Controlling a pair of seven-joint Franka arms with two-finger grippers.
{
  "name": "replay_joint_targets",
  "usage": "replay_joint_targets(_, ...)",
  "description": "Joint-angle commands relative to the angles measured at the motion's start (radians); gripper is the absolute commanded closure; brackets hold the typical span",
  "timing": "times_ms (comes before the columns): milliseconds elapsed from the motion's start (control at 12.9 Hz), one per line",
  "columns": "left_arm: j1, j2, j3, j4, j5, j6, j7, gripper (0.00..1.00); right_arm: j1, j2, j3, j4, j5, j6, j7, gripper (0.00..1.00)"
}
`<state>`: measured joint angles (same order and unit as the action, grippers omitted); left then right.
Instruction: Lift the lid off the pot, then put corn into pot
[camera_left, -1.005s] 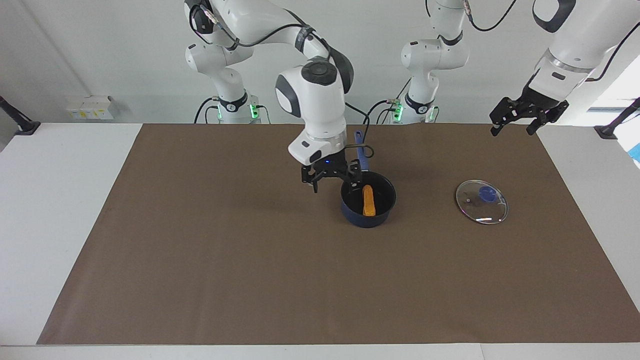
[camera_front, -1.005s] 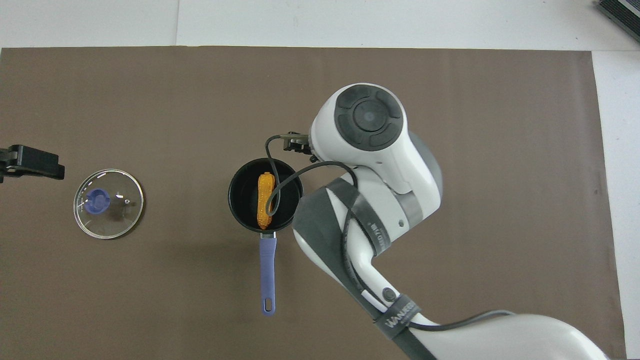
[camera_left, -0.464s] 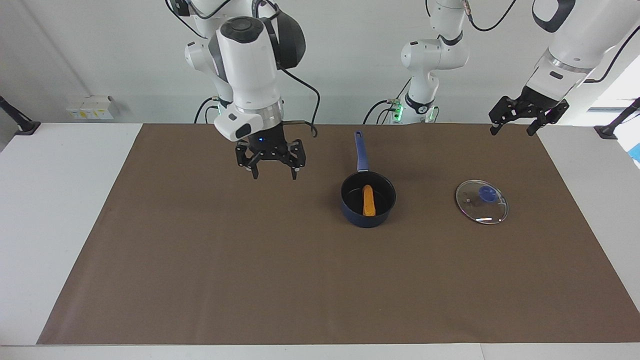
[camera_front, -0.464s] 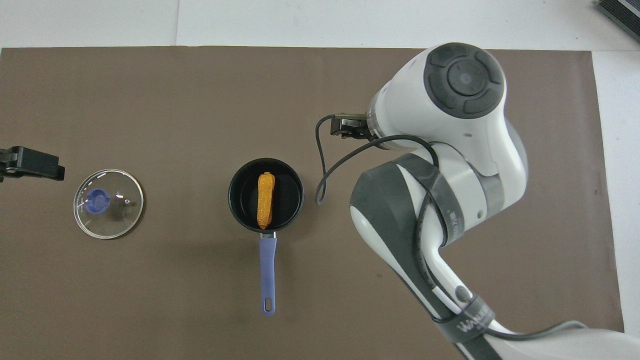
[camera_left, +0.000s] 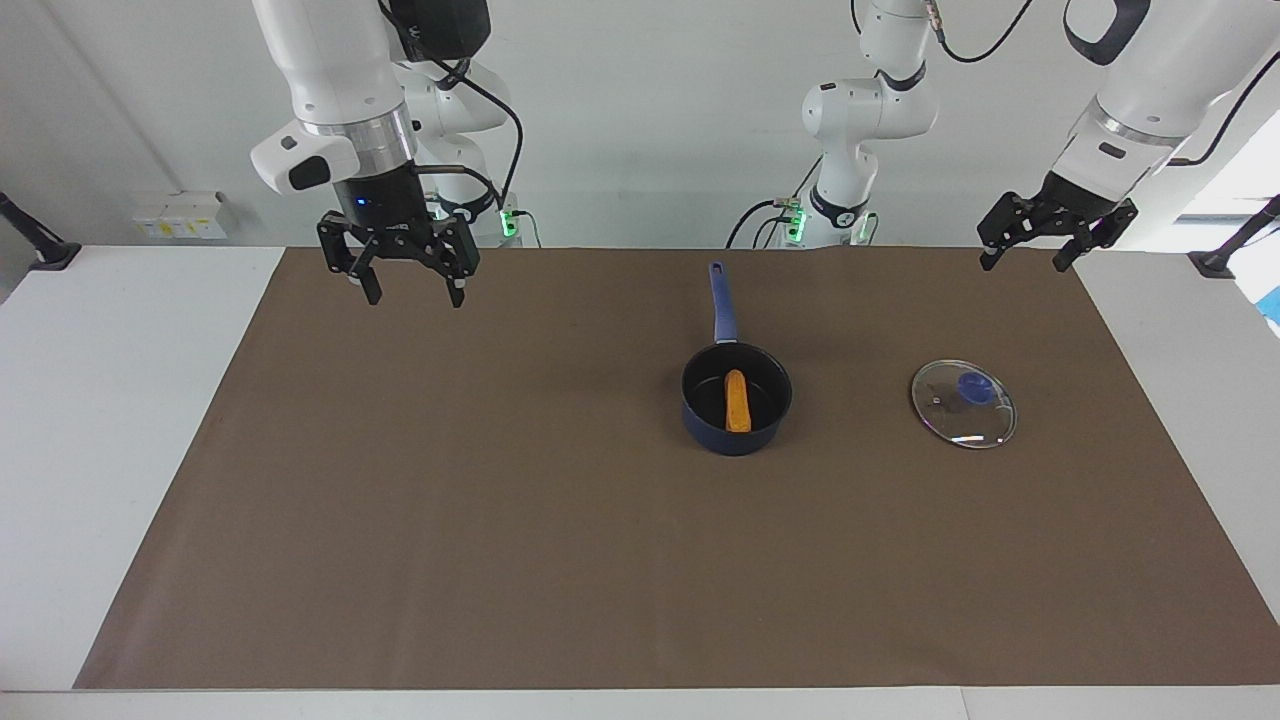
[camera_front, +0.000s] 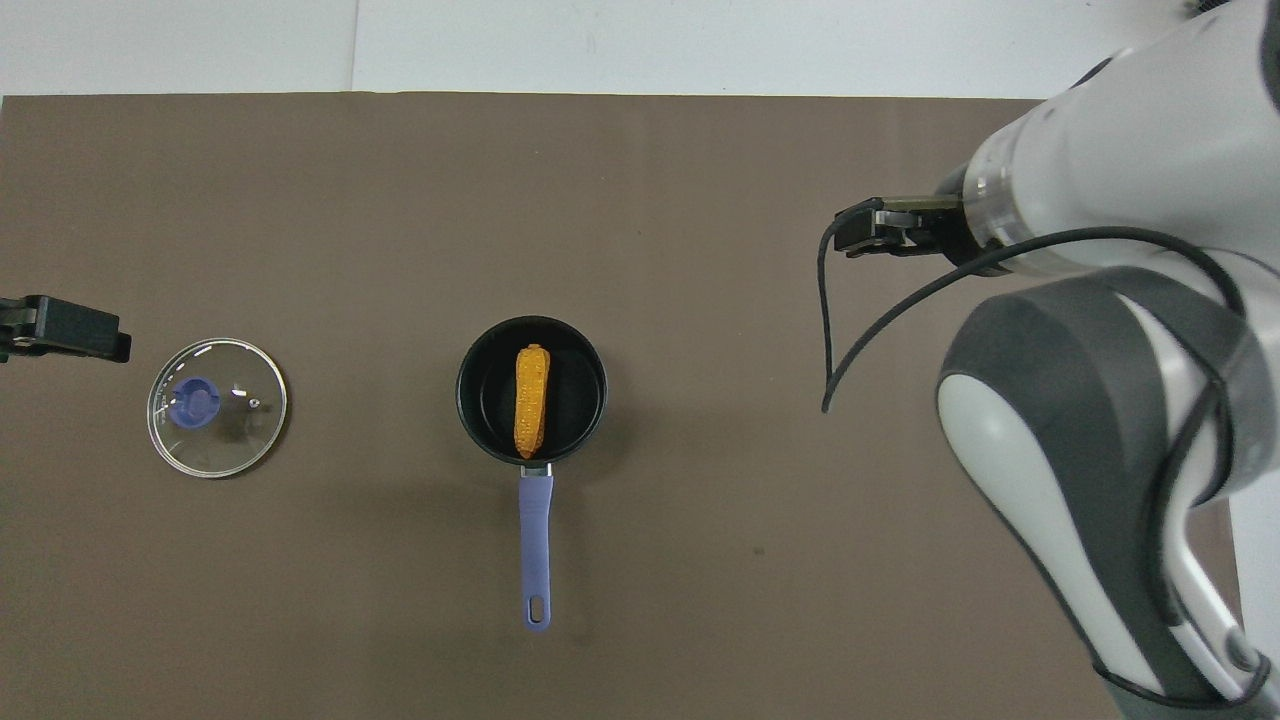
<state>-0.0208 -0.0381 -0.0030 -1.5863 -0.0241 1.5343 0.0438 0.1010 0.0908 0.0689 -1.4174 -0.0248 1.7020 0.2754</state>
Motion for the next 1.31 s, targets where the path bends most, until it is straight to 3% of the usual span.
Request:
replay_joint_targets(0,-0.008,-0.009,0.008,-0.004,-0.007,-0.008,0.004,0.0,-0.046,-0.043,0.008,-0.014,-0.01,-0.044,-0.044,0.0)
replay_joint_targets(309,-0.008,-0.009,0.008,-0.006,-0.007,-0.008,0.004,0.0,-0.119,-0.1,0.008,-0.011,0.008,-0.114,-0.068,0.0)
replay_joint_targets(618,-0.01,-0.011,0.008,-0.006,-0.007,-0.008,0.004,0.0,-0.191,-0.123,-0.015,-0.024,0.009,-0.14,-0.22,0.0)
replay_joint_targets(1236,-0.008,-0.011,0.008,-0.014,-0.007,-0.008,0.008,0.0,-0.219,-0.197,-0.024,-0.138,0.006,-0.213,-0.223,0.0)
